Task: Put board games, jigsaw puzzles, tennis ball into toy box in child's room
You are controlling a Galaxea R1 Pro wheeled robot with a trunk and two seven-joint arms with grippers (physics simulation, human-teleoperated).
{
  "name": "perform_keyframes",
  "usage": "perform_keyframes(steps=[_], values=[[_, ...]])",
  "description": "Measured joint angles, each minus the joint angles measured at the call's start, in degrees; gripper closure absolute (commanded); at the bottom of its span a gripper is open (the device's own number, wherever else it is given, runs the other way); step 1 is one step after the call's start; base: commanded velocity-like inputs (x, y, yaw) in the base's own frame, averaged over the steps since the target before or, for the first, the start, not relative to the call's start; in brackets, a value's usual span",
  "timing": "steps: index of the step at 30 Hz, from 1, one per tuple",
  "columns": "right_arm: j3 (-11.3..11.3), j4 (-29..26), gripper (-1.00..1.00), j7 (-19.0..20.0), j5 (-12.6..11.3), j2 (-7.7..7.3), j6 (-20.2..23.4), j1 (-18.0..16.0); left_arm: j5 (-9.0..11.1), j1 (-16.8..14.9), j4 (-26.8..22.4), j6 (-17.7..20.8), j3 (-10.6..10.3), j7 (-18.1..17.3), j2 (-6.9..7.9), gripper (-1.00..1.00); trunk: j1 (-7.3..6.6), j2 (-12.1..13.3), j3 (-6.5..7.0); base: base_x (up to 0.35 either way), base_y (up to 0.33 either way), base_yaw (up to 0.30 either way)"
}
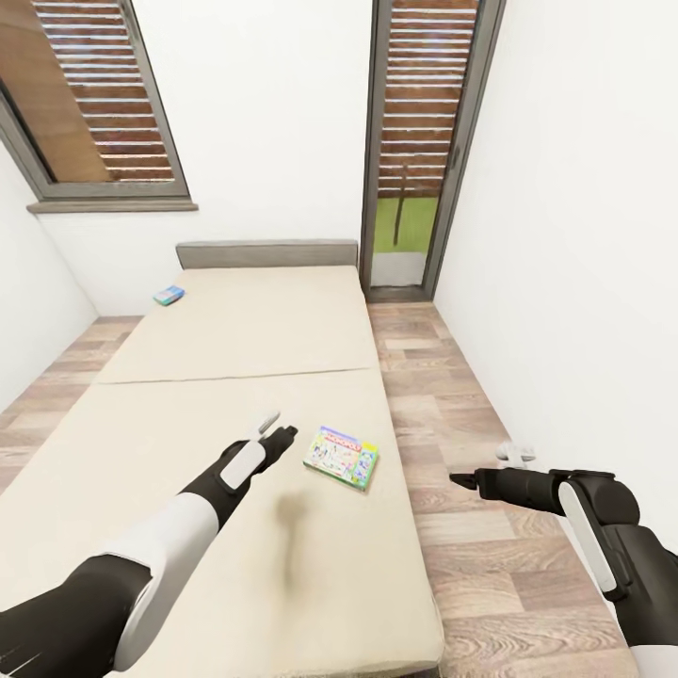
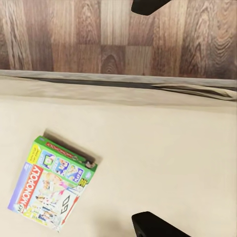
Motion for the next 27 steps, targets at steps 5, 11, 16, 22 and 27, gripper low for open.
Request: perform_keyframes(steps=[5,11,16,22,27], values=[[0.0,-0.04,-1.0,0.06,-0.04,-0.03,0.0,0.0,-0.02,-0.01,-0.36,-0.01,-0.67,0.05,-0.45,-1.0,0.0,0.0,-0.47,0.0,0.0,0.0],[-0.08,-0.32,-1.0,0.14,-0.15,-0.11,0.0,0.08,-0.11,-0.29,-0.57,0.24,-1.19,0.19,-0.71,-1.0,0.0,0.0,-1.03,0.0,0.0,0.0],[-0.29,-1.14,-1.0,0.17,-0.35,-0.2,0.0,0.24,-0.15,-1.33,-0.51,0.38,-1.34,0.45,-0.75,-1.0,0.0,0.0,-1.5,0.0,0.0,0.0],[-0.39,-1.64,-1.0,0.18,-0.52,-0.3,0.0,0.34,0.1,-2.62,-0.32,0.55,-1.19,0.65,-0.46,-1.0,0.0,0.0,-2.07,0.0,0.0,0.0],[-0.45,-2.06,-1.0,0.18,-0.67,-0.4,0.01,0.41,0.16,-3.71,-0.18,0.67,-1.03,0.83,0.84,-1.0,0.0,0.0,-2.53,0.0,0.0,0.0]])
